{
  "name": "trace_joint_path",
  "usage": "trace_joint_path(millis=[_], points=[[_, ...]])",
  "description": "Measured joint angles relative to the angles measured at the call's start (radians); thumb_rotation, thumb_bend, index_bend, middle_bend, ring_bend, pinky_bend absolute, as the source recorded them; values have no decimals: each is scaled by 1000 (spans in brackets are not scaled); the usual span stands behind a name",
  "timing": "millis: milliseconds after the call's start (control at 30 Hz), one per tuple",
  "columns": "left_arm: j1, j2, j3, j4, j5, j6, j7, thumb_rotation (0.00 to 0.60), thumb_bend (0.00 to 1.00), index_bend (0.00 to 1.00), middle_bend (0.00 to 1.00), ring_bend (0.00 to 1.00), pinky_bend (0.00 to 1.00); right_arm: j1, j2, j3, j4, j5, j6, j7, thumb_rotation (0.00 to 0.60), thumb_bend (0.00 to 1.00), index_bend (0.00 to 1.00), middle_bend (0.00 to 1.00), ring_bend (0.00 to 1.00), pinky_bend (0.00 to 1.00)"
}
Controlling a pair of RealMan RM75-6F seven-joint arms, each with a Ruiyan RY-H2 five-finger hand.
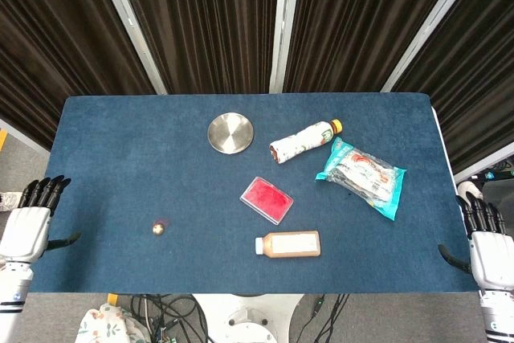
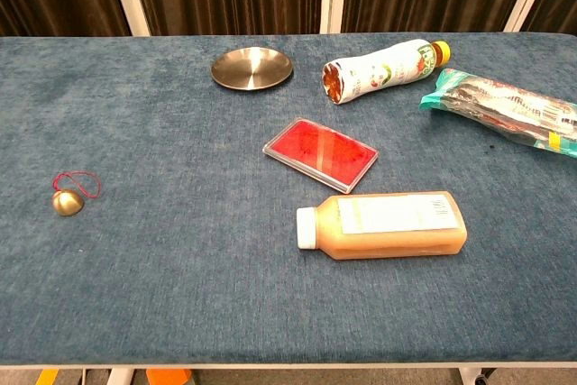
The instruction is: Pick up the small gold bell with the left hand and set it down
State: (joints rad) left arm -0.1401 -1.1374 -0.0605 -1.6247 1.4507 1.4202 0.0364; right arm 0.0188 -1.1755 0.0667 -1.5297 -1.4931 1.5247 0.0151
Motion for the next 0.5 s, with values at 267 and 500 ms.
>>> trace_joint_path(millis=[267, 500], points=[[-2, 2, 3, -4, 1, -5, -4, 600, 0, 102, 56, 0, 21, 0, 6, 1, -6, 6, -3, -3, 600, 105, 0, 0, 0, 0], [-10, -4, 21, -6, 33, -23, -38, 600, 0, 133, 69, 0, 53, 0, 10, 5, -6, 5, 2, -1, 600, 104, 0, 0, 0, 0]])
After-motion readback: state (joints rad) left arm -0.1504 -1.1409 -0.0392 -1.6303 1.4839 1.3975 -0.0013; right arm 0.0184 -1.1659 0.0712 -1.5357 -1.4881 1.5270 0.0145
